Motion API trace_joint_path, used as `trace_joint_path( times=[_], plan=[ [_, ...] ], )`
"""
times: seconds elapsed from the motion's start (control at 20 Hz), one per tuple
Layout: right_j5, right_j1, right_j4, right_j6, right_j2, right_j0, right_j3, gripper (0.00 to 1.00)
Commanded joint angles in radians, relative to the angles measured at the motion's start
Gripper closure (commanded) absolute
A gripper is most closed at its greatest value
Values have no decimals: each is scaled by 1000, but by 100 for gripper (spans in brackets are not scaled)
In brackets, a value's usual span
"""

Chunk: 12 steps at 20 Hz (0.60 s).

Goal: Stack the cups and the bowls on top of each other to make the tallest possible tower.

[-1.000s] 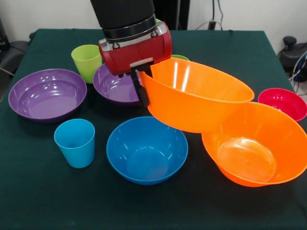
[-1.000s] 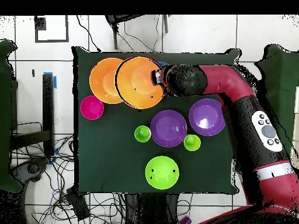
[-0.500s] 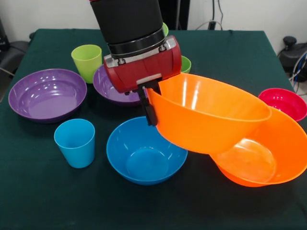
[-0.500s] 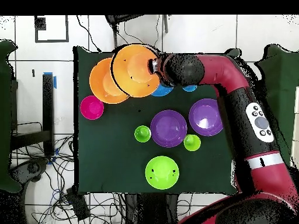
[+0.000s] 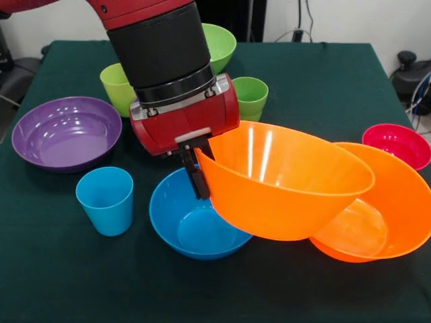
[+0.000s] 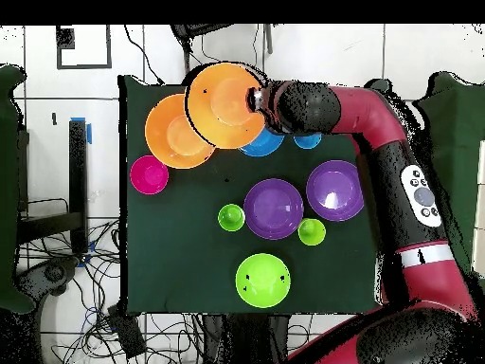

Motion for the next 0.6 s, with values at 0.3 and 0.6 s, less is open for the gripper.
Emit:
trace_joint_path(
  times=[0.3, 0.6],
  plan=[
    [-24, 40, -73, -357, 19, 1, -60, 100],
    [-25, 29, -67, -303, 2, -7, -11, 100]
  ],
)
